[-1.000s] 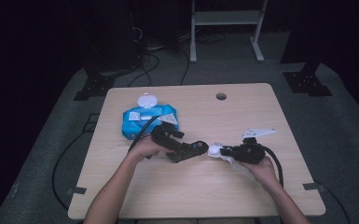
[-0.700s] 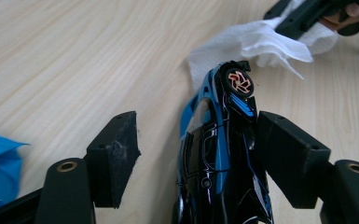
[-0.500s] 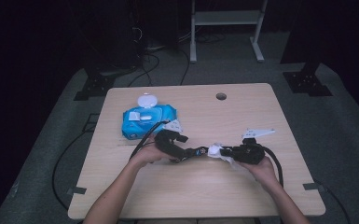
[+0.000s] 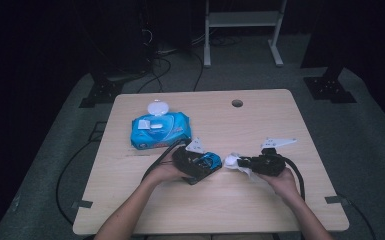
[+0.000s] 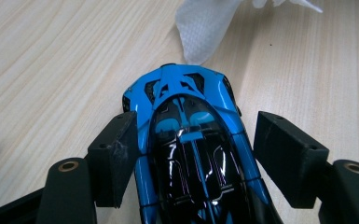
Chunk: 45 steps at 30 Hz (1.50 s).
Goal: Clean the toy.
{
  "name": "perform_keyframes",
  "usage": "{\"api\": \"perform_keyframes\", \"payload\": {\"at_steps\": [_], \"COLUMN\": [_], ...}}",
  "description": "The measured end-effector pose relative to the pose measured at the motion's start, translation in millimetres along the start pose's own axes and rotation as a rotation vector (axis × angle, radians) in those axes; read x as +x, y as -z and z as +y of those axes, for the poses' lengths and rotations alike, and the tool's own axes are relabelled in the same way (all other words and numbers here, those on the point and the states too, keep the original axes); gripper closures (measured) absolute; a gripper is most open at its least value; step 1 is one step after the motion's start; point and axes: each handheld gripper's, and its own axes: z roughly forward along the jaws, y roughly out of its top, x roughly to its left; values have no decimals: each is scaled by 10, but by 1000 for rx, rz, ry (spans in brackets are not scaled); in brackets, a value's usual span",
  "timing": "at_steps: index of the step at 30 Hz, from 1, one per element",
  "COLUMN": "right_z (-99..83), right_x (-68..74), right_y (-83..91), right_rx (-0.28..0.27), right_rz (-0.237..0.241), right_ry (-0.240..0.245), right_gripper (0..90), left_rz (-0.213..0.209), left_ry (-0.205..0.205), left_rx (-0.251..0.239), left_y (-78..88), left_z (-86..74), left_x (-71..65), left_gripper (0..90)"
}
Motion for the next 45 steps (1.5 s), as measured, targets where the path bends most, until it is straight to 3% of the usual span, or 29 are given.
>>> {"api": "perform_keyframes", "payload": {"at_steps": [6, 14, 23, 27, 34, 45], "right_z": [-5, -20, -154, -225, -241, -212], "right_x": [-9, -51, -284, -391, -443, -397], "right_y": [15, 77, 280, 343, 419, 553], "right_rx": [6, 30, 62, 75, 50, -6], "right_rz": [-19, -66, -169, -209, -191, -141], "right_ry": [11, 39, 42, 34, 22, 14], "right_gripper": [798, 794, 784, 737, 502, 402], "left_rz": [12, 2, 6, 35, 47, 69], "left_ry": [-24, -8, -13, -14, 9, 28], "left_rx": [12, -11, -34, -47, -59, -71], "left_y": [10, 49, 104, 132, 202, 340], "left_z": [-11, -54, -43, -49, -99, -255], "left_x": [-37, -61, -74, -70, -35, -33], "left_gripper": [269, 243, 226, 224, 203, 188]}}
